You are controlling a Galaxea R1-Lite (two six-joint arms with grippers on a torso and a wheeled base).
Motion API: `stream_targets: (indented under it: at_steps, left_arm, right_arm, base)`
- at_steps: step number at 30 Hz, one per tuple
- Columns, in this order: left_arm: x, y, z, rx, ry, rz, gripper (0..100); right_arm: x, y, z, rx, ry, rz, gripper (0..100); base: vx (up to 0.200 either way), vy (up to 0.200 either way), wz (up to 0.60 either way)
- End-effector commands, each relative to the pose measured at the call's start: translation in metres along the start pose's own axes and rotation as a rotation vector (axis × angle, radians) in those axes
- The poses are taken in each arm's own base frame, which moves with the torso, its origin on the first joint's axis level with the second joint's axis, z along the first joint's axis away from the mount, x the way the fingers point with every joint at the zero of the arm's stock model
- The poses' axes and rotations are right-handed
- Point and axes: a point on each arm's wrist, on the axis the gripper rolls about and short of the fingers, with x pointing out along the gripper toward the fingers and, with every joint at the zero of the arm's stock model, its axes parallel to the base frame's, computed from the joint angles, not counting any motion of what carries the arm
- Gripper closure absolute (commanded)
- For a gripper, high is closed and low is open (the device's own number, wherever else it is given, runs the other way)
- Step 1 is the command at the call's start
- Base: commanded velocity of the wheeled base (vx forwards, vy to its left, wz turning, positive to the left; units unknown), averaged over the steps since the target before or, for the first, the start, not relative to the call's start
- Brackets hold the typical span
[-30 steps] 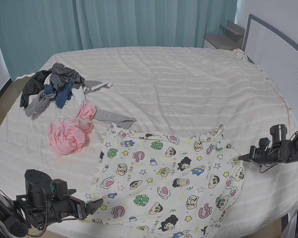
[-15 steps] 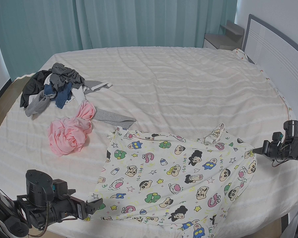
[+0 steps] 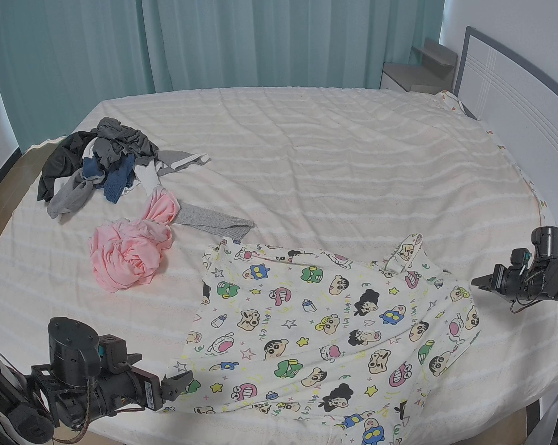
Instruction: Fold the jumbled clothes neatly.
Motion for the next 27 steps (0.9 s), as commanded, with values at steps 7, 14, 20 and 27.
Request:
stream_targets:
  at_steps: [7, 14, 20, 27]
  left_arm:
    - [-0.002, 0.000, -0.004, 0.005, 0.015, 0.005, 0]
    - [-0.003, -0.013, -0.008, -0.010, 0.017, -0.019, 0]
    - [0.000, -0.020, -0.013, -0.073, 0.042, -0.035, 0]
    - [0.016, -0.021, 0.008, -0.132, -0.081, 0.002, 0]
  right_arm:
    - [-0.015, 0.003, -0.002, 0.010, -0.019, 0.000, 0]
    - [-0.034, 0.001, -0.012, 0.039, -0.024, -0.015, 0]
    - [-0.044, 0.002, -0.029, 0.047, 0.006, -0.012, 0]
    - [-0.045, 0.001, -0.036, 0.044, 0.031, -0.015, 0]
  base:
    - [0.000, 0.000, 0.00]
    - [0.000, 0.000, 0.00]
    - [0.000, 0.000, 0.00]
    - [-0.171, 0.000, 0.00]
